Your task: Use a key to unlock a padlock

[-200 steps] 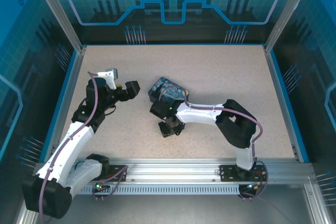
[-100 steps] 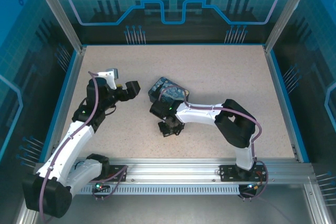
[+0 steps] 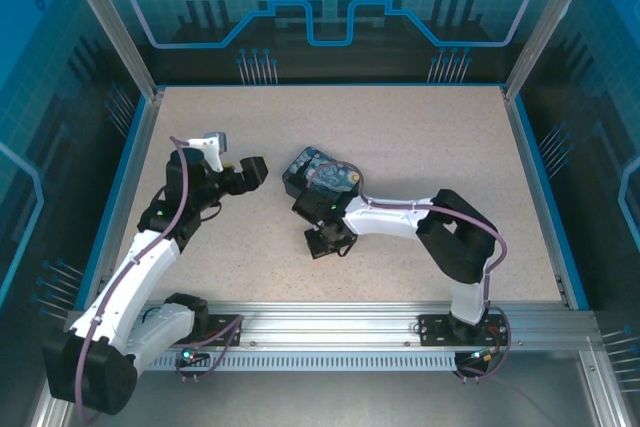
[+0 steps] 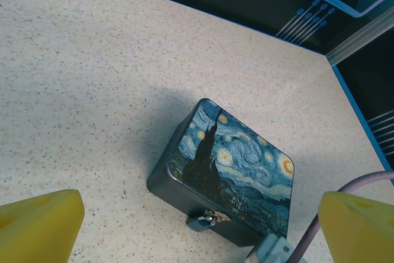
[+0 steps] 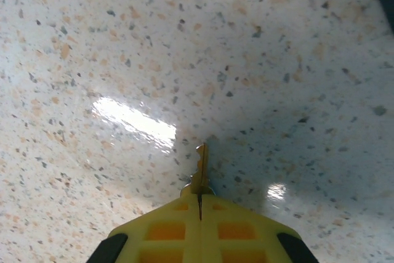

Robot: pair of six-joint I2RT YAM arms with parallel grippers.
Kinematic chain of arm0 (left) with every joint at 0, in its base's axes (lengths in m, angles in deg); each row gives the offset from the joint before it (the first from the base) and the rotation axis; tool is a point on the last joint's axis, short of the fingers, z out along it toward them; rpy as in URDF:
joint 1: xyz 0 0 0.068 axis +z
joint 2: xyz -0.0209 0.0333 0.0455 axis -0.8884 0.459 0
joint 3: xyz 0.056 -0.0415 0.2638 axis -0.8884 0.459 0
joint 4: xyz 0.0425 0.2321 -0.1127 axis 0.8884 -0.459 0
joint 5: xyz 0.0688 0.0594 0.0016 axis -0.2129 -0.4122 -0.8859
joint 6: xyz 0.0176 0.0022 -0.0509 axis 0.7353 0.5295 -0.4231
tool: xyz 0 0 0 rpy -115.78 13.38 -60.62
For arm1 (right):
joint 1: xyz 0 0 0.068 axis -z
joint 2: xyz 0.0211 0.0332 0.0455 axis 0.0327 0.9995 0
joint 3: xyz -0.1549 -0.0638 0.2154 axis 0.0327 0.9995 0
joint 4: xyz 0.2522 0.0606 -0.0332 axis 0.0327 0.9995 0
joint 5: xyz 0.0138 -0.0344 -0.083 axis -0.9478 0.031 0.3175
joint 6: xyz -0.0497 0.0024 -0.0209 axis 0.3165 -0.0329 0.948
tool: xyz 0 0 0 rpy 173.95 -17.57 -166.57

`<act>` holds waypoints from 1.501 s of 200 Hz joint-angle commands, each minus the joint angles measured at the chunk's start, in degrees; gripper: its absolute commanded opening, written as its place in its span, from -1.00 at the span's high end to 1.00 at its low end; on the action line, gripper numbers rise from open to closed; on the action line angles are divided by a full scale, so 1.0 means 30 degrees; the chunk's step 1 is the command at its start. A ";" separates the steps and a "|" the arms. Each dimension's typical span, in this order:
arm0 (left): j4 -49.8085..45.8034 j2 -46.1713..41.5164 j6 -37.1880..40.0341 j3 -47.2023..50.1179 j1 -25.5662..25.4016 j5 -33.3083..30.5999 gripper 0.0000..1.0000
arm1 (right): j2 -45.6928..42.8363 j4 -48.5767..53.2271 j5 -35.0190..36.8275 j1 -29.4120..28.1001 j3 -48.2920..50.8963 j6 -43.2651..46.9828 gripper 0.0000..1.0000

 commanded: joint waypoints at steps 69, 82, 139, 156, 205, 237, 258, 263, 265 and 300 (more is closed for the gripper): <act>0.0064 -0.0402 -0.1872 0.0462 0.0127 0.6778 -0.72 | -0.6306 -0.6870 0.1941 0.0773 0.4190 0.4158 1.00; 0.0575 -0.0015 -0.2520 0.0316 0.0127 0.7612 -0.66 | -0.7450 -0.8061 0.2708 0.0799 0.4616 0.5271 1.00; 0.3157 0.1574 -0.4909 -0.0302 -0.0765 0.9658 -0.46 | -1.1273 -1.2722 0.2968 0.1224 0.5758 0.9962 1.00; 0.3571 0.2116 -0.4952 -0.0709 -0.1500 0.9629 -0.38 | -1.1539 -1.2931 0.2649 0.1226 0.5758 1.0684 1.00; 0.5140 0.3588 -0.5435 -0.1478 -0.2939 0.9600 -0.12 | -1.1548 -1.3341 0.2131 0.1181 0.5756 1.1112 1.00; 0.5668 0.4438 -0.5646 -0.1899 -0.3484 0.9527 0.04 | -1.1359 -1.3112 0.1837 0.1006 0.5708 1.1417 1.00; 0.5771 0.4847 -0.5593 -0.2134 -0.3767 0.9454 0.13 | -1.1250 -1.3013 0.1692 0.0972 0.5586 1.1475 1.00; 0.5815 0.4917 -0.5587 -0.2165 -0.3798 0.9426 0.17 | -1.1250 -1.3005 0.1649 0.0975 0.5556 1.1487 1.00; 0.5815 0.4954 -0.5572 -0.2195 -0.3822 0.9424 0.18 | -1.1248 -1.3005 0.1635 0.0975 0.5554 1.1503 1.00; 0.5556 0.5196 -0.5240 -0.2376 -0.3987 0.9446 0.54 | -1.1203 -1.3005 0.1638 0.0947 0.5494 1.1464 1.00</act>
